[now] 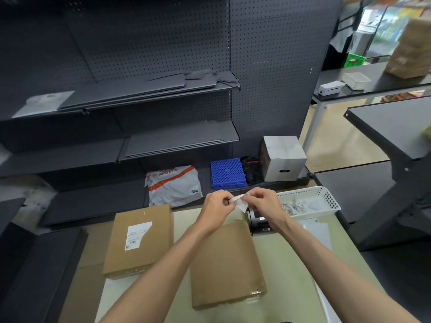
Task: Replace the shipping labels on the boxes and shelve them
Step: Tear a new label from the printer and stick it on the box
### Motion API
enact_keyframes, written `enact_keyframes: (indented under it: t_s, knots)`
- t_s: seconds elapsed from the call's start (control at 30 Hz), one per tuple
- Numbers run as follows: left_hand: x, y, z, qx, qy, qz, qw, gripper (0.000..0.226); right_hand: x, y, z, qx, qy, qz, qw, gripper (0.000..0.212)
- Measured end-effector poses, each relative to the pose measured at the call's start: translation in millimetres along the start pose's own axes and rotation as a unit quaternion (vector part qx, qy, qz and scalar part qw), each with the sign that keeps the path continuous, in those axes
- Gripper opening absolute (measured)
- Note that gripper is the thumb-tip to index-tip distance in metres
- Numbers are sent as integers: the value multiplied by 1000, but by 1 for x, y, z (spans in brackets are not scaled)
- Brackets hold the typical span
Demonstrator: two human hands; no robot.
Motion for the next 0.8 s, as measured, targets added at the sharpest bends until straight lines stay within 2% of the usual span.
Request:
enact_keyframes:
  t_s: [0.2,0.33,0.4,0.47,0.53,0.63,0.8]
  knots:
    - [1,8,12,-22,50,5,999,12,3,12,8,42,1,38,998,14]
    - [-7,8,21,-85,74,-5,994,37,12,21,4,65,5,42,997,17]
    - [-10,7,21,-81,93,-5,992,31,14,26,3,61,-10,45,997,18]
    - [-11,5,17,-59,136,-24,989,16,13,32,5,48,-52,51,996,22]
    - [-12,2,13,-46,179,-40,982,12,12,34,6,44,-90,66,993,29]
    - [-11,0,14,-65,239,-59,967,32,18,33,6,37,-89,59,994,30]
    - [-12,-10,16,-83,263,-74,958,56,17,23,2,46,-114,63,990,12]
Point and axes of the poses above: each hand's wrist, its own y-axis away from the middle knuckle, its own z-axis out of the palm, x = y × z, the point moved 2 cm from there along -y, towards the middle knuckle
